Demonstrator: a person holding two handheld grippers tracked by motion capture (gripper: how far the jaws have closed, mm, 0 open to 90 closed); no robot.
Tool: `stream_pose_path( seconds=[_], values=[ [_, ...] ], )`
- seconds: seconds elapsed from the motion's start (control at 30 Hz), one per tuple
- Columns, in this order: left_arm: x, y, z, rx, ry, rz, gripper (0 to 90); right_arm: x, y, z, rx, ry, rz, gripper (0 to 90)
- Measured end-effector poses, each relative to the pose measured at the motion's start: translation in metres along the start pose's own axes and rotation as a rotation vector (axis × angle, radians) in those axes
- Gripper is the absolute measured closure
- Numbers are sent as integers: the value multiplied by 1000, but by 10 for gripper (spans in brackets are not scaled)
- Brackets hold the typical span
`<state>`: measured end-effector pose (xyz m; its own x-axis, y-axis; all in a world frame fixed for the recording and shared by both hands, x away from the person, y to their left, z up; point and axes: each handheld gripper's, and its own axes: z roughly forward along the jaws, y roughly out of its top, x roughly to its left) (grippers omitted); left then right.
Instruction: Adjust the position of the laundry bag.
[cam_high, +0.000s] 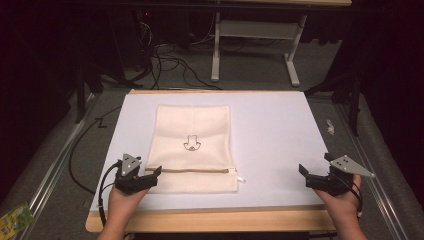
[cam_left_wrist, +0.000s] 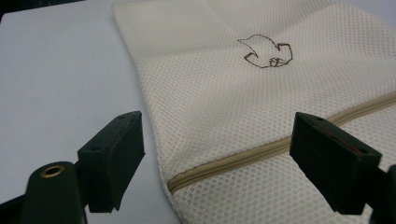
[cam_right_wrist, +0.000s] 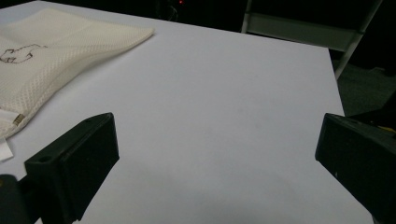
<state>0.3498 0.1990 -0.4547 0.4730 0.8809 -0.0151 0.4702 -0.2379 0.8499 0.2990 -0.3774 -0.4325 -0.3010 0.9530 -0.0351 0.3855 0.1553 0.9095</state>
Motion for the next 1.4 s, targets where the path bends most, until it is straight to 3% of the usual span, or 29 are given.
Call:
stream_pose_path(
  seconds=[0.13,0.3,0.37,0.47,0.5,0.57,0.7,0.77,0.87,0.93,1.07,1.17,1.3,1.4],
  values=[
    [5,1,3,-4,-28,-32,239,-1,0,-2,-20,-13,16,0],
    [12,0,11,65,-34,-72,273,-5,-2,-2,-7,-13,58,0],
    [17,-4,13,106,-31,-110,323,-5,-2,-2,-2,-7,73,0],
    [26,-13,19,178,-19,-168,427,-4,-2,-2,-1,-10,55,0],
    [28,-15,21,192,-19,-174,435,-3,-2,-1,5,-12,53,1],
    [29,-17,22,174,-30,-196,492,-1,-3,0,18,-6,50,8],
    [26,-16,24,178,-47,-177,680,5,-3,5,43,34,28,24],
    [26,-16,25,178,-79,-185,792,10,-2,7,54,45,21,28],
    [23,-15,26,183,-107,-185,835,16,-1,10,59,63,19,45],
    [10,-11,28,200,-148,-121,838,21,0,12,57,72,12,81],
    [-22,-4,33,210,-232,-6,838,37,-1,19,72,99,-48,150],
    [-39,-1,36,217,-236,60,832,49,2,27,81,134,-66,164],
    [-42,3,33,194,-230,74,787,63,8,43,125,145,-93,207],
    [-39,2,30,175,-217,74,706,73,16,62,151,172,-68,269]
  ],
)
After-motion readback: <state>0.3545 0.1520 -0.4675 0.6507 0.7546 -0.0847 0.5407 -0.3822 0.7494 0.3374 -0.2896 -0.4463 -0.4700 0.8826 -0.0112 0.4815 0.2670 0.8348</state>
